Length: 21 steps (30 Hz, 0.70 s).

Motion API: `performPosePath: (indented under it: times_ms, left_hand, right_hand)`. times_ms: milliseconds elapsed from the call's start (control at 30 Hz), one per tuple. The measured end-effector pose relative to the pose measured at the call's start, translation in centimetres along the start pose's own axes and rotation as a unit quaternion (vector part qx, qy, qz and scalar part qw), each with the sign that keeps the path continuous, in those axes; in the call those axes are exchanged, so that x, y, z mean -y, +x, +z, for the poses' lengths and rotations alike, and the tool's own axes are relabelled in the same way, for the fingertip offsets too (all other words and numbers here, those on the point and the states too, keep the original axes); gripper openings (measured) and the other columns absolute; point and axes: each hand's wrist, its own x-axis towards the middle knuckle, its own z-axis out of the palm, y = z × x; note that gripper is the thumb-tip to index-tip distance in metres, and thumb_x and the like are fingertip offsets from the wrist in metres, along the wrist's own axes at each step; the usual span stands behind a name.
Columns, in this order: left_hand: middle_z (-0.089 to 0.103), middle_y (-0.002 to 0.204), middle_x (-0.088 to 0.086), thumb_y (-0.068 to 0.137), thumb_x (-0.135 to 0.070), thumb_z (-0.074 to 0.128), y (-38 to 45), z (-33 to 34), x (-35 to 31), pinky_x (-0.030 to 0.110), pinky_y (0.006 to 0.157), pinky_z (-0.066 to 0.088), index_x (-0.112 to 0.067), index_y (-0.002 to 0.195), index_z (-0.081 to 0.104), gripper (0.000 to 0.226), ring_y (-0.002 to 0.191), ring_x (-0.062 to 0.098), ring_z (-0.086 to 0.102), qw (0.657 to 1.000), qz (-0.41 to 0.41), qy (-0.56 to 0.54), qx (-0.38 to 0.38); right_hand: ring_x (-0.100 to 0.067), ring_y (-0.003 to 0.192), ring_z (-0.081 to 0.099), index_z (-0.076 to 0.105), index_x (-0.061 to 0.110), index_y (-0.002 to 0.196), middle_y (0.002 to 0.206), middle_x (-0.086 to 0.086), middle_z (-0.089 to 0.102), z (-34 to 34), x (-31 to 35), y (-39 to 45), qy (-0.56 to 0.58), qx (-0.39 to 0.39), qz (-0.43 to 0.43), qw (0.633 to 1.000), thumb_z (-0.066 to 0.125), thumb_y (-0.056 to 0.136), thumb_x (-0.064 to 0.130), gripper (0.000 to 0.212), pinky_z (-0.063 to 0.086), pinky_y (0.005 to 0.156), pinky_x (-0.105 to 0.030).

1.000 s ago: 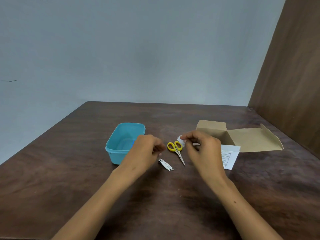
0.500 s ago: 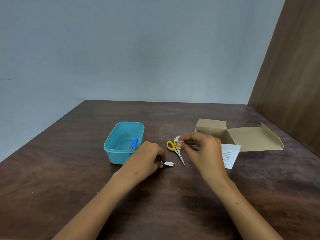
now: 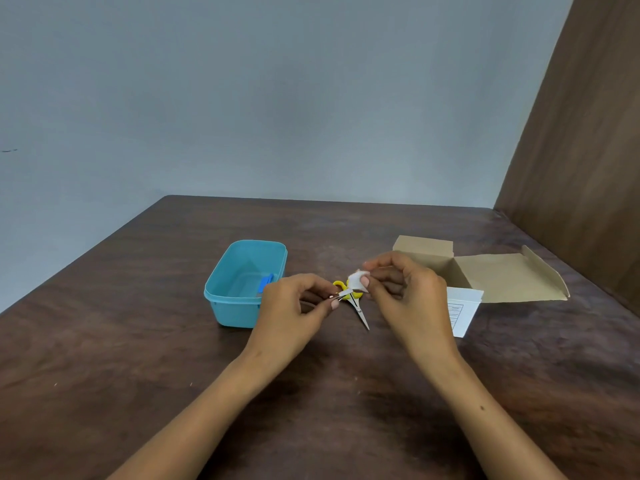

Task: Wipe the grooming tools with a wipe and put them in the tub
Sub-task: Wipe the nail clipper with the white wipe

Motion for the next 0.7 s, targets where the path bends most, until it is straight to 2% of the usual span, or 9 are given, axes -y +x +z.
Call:
performPosePath:
  times_ms: [67, 133, 267, 433, 600, 700]
  left_hand:
    - [0.071, 0.078, -0.007, 0.077, -0.005, 0.074, -0.09, -0.13, -0.20, 0.012, 0.064, 0.053, -0.016, 0.085, 0.072, 0.014, 0.072, 0.004, 0.066, 1.000, -0.005, -0.013, -0.009]
    - [0.070, 0.078, -0.008, 0.077, -0.005, 0.074, -0.22, -0.23, -0.36, 0.013, 0.064, 0.054, -0.016, 0.084, 0.070, 0.014, 0.073, 0.003, 0.065, 1.000, -0.002, -0.013, -0.018]
    - [0.069, 0.080, -0.011, 0.076, -0.008, 0.076, -0.29, -0.43, -0.46, 0.014, 0.067, 0.055, -0.018, 0.089, 0.069, 0.018, 0.076, 0.000, 0.065, 0.999, 0.017, -0.005, -0.036]
    - [0.070, 0.083, -0.006, 0.074, -0.009, 0.077, -0.28, -0.55, -0.68, 0.017, 0.070, 0.056, -0.016, 0.094, 0.068, 0.023, 0.078, 0.001, 0.067, 0.999, 0.016, -0.037, -0.031]
    - [0.071, 0.083, -0.004, 0.076, -0.008, 0.076, -0.34, -0.43, -0.55, 0.019, 0.071, 0.056, -0.015, 0.093, 0.068, 0.020, 0.077, 0.003, 0.068, 0.997, 0.019, -0.068, -0.026]
    - [0.072, 0.085, 0.001, 0.077, -0.007, 0.075, -0.14, -0.62, -0.33, 0.025, 0.070, 0.058, -0.012, 0.093, 0.067, 0.019, 0.078, 0.010, 0.070, 0.993, -0.008, -0.114, -0.030]
  right_hand:
    - [0.003, 0.074, 0.068, 0.059, 0.025, 0.073, 0.077, 0.014, 0.068, 0.02, 0.12, -0.05, -0.011, -0.011, -0.017, 1.000, 0.068, 0.080, -0.004, 0.031, 0.053, 0.067, -0.012]
    - [0.003, 0.076, 0.067, 0.063, 0.023, 0.071, 0.075, 0.013, 0.069, 0.03, 0.19, -0.13, -0.025, -0.025, -0.039, 0.999, 0.068, 0.078, -0.004, 0.028, 0.050, 0.067, -0.008]
    - [0.005, 0.076, 0.066, 0.071, 0.017, 0.080, 0.079, 0.012, 0.070, 0.08, 0.05, -0.21, -0.046, -0.044, -0.062, 0.996, 0.073, 0.075, 0.002, 0.016, 0.051, 0.068, -0.008]
    - [-0.003, 0.084, 0.065, 0.072, 0.012, 0.085, 0.084, 0.009, 0.071, 0.01, -0.32, -0.16, -0.128, -0.060, -0.153, 0.978, 0.074, 0.075, -0.003, 0.019, 0.053, 0.073, -0.014]
    - [-0.004, 0.085, 0.065, 0.074, 0.014, 0.088, 0.087, 0.005, 0.074, 0.08, -0.33, -0.08, -0.159, 0.022, -0.213, 0.964, 0.065, 0.075, -0.006, 0.025, 0.049, 0.072, -0.013]
    - [-0.001, 0.086, 0.067, 0.075, 0.016, 0.094, 0.091, 0.008, 0.074, 0.12, 0.09, -0.41, -0.100, 0.068, -0.173, 0.978, 0.066, 0.079, 0.001, 0.023, 0.055, 0.074, -0.020]
